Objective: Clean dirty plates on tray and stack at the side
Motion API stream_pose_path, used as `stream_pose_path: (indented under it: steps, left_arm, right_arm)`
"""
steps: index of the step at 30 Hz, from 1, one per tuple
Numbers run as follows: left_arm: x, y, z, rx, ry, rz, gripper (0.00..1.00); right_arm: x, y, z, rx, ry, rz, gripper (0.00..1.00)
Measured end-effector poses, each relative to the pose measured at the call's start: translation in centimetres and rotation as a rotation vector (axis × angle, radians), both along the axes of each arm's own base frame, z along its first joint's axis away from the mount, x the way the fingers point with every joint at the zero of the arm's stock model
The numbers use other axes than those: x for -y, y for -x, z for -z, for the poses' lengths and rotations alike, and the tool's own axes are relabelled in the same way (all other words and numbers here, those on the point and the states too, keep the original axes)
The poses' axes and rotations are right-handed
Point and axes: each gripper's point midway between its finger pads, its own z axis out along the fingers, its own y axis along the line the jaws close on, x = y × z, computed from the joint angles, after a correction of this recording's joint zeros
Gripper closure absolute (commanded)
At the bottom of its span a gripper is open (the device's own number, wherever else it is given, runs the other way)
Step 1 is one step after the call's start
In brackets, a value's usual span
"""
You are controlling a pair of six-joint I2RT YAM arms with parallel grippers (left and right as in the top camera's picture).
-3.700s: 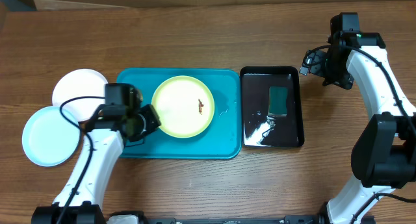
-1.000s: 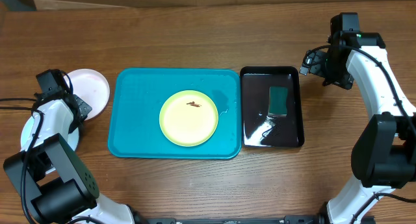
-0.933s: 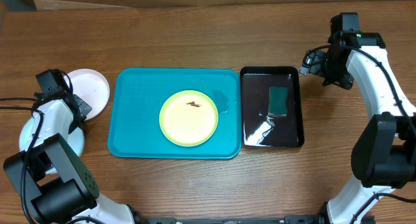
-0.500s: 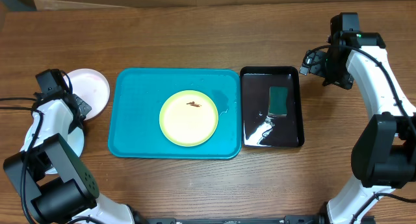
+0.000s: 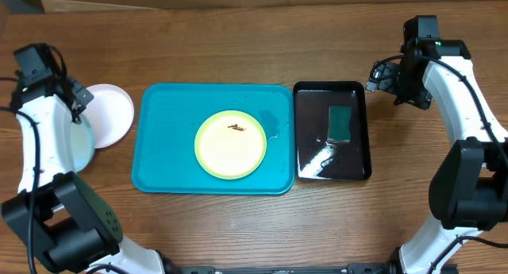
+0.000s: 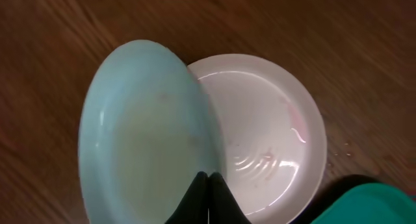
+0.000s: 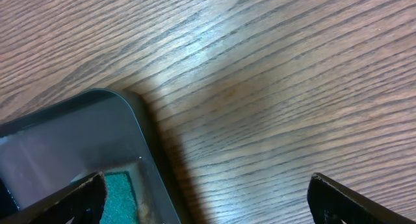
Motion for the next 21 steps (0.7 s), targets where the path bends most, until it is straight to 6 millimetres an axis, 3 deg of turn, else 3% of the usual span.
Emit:
stream_pose_path:
  steps: [5,9,11,12,14,18,21]
  left_arm:
    - [3.1,-3.1,-0.8,0.062,-0.024,0.096,0.96]
    - [5.5,-4.8,-0.1,0.062,-0.032,0.159,0.96]
    - [6.4,-5.2,0.8,0.042,-0.033,0.169,0.82]
    - [6.7,-5.3,1.4,0.029,-0.029,0.173,0.75]
    - [7.0,-5.3,2.7,0.005,-0.01,0.164,0.72]
    - [7.0,-3.7,4.8,-0.084,0.051,0.142,0.81]
    - [6.5,-2.7,3.9,-0.123,0.108,0.115,0.82]
  right_arm:
    - [0.0,0.0,0.0,0.0,0.0,0.0,0.0]
    - [0.0,0.0,0.0,0.0,0.0,0.0,0.0]
    - [0.0,0.0,0.0,0.0,0.0,0.0,0.0]
    - [0.0,0.0,0.0,0.0,0.0,0.0,0.0]
    - [0.0,0.0,0.0,0.001,0.0,0.0,0.0]
    - [0.0,0.0,0.0,0.0,0.0,0.0,0.0]
    - [0.0,0.0,0.0,0.0,0.0,0.0,0.0]
